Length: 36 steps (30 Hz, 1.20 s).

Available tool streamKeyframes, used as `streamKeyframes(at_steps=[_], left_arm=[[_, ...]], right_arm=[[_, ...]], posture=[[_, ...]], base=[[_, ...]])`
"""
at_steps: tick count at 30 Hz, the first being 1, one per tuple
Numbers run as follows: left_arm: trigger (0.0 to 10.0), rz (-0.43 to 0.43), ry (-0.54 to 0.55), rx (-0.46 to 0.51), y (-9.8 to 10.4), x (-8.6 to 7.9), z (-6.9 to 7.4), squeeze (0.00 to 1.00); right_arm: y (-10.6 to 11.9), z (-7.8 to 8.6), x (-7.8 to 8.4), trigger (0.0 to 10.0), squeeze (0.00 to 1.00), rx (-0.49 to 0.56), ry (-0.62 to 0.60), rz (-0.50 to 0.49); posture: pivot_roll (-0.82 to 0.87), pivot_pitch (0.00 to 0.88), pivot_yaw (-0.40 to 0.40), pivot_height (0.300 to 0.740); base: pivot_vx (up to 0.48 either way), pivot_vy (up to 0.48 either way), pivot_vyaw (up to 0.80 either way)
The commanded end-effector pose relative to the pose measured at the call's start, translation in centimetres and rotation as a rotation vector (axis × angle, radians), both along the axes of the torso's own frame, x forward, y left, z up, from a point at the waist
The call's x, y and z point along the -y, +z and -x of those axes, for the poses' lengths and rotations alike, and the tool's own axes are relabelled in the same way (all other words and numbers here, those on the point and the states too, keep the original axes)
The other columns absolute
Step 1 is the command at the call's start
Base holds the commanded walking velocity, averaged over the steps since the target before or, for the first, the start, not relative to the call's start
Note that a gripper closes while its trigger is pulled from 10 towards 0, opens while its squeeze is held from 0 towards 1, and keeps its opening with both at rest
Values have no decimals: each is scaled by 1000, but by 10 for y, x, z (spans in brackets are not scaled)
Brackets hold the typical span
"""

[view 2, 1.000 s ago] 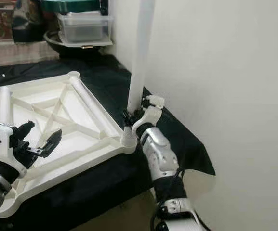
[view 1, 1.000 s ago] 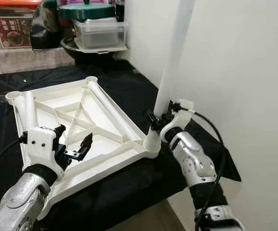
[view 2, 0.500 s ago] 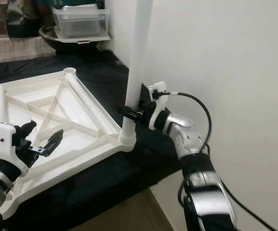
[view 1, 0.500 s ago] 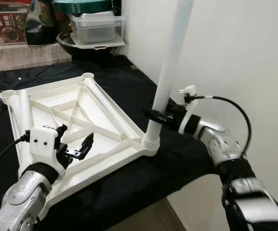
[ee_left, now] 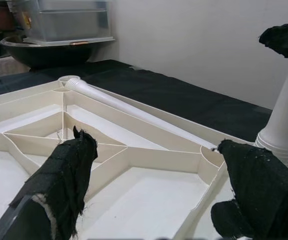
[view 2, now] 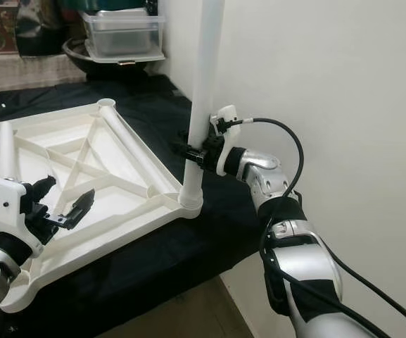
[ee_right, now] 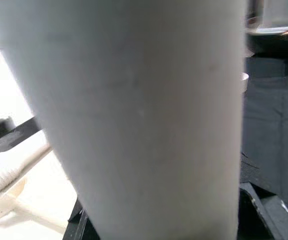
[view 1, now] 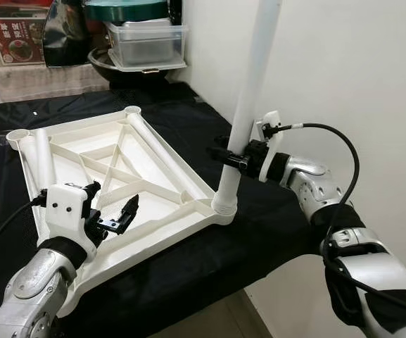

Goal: Building children table

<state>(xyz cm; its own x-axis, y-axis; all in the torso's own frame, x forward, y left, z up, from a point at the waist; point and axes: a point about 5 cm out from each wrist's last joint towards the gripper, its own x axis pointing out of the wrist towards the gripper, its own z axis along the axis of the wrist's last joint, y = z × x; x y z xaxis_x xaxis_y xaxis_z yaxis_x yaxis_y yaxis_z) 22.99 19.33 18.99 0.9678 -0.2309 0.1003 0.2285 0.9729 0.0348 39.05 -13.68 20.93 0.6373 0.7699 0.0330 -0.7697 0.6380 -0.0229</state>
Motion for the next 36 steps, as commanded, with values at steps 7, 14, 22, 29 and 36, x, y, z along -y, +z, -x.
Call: streamKeyframes(at_steps=[7, 14, 22, 29, 36], left_arm=[[10000, 0, 0, -5, -1, 3, -3, 0], [10000, 7, -3, -5, -2, 7, -9, 0], [10000, -2, 20, -63, -22, 0, -22, 0], [10000, 23, 29, -70, -25, -2, -23, 0], [10000, 49, 26, -59, -27, -4, -24, 0]], right_arm=[[-61, 21, -6, 0, 0, -248, -822, -100], [-71, 36, -46, 0, 0, -309, -777, -152], [-38, 20, -57, 10000, 1000, -256, -491, -239], [-43, 36, -49, 10000, 0, -198, -40, -148], [-37, 69, -67, 10000, 0, -212, 372, -192]], posture=[[120, 0, -81, 714], [116, 0, -67, 714], [101, 0, -74, 714], [112, 0, -86, 714], [127, 0, -93, 714]], base=[[0, 0, 0], [0, 0, 0], [0, 0, 0], [0, 0, 0], [0, 0, 0]])
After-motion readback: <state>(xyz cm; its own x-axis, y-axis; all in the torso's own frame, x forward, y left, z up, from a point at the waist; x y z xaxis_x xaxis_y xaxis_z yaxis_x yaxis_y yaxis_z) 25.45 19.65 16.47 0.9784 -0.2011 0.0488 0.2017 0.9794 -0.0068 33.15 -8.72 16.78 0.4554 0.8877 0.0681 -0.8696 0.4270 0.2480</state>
